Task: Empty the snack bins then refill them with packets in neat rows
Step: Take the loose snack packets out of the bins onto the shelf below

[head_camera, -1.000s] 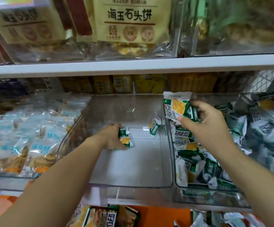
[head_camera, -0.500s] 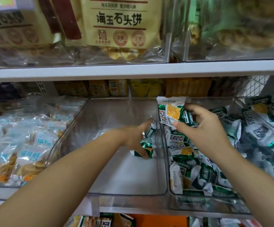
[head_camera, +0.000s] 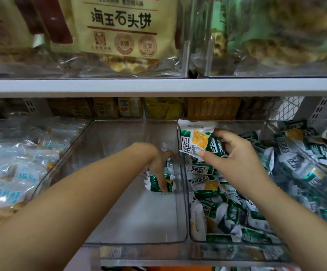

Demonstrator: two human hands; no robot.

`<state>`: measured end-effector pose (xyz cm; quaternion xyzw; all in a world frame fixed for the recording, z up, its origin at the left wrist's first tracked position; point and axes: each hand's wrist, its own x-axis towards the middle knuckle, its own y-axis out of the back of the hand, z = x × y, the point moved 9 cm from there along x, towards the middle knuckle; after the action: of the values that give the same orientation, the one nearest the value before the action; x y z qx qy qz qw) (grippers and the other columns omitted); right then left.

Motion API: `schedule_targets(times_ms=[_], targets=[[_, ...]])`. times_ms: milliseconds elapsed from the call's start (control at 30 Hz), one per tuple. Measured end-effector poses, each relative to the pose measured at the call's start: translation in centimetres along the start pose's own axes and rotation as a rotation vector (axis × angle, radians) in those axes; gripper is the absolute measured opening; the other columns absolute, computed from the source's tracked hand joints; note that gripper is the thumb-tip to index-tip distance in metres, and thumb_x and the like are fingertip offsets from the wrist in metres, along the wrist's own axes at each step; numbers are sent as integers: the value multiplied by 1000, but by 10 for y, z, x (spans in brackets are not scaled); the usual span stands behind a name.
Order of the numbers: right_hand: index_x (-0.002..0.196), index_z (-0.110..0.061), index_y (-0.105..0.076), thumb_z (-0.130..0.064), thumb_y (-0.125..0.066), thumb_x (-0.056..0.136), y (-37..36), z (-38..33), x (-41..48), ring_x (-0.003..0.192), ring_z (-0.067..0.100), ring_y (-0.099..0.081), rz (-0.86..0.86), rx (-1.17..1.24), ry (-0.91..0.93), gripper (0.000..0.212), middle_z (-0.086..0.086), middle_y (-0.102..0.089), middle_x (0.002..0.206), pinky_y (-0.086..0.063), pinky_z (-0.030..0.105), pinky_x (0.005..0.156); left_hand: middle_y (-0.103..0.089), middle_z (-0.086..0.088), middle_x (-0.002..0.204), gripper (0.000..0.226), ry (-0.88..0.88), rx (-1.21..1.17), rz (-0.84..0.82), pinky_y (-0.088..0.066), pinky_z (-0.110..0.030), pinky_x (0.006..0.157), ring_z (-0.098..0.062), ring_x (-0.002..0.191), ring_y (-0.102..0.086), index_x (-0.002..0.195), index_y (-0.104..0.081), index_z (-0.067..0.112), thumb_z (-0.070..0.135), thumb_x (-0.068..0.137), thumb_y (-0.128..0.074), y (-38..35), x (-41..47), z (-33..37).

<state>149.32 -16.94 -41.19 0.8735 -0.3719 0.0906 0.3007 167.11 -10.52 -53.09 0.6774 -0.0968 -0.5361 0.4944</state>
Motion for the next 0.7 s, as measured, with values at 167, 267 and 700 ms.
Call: schedule_targets(times_ms=[167, 267, 700], targets=[[98, -40, -49, -20, -73, 81, -4, -4, 0, 83, -18, -48, -29, 33, 14, 35, -37, -45, 92, -35, 0, 68, -17, -3, 158, 118, -18, -106, 10, -46, -46, 100, -36, 135, -35, 150, -1, 36, 41, 67, -85, -8, -7, -7], [88, -45, -45, -19, -73, 81, -4, -5, -3, 74, -29, -44, -37, 39, 14, 39, -39, -42, 88, -34, -1, 66, -34, -3, 145, 105, -43, -204, 28, -55, -42, 87, -32, 120, -51, 145, -17, 38, 37, 66, -85, -19, -8, -16], [100, -38, -55, -19, -74, 80, -1, 2, -7, 102, -1, -57, -15, 61, -22, 34, -21, -60, 103, -46, 26, 92, -57, 2, 109, 86, -166, -369, 461, -52, -36, 82, -19, 94, -59, 129, -34, 35, 40, 60, -85, -15, -35, -46]])
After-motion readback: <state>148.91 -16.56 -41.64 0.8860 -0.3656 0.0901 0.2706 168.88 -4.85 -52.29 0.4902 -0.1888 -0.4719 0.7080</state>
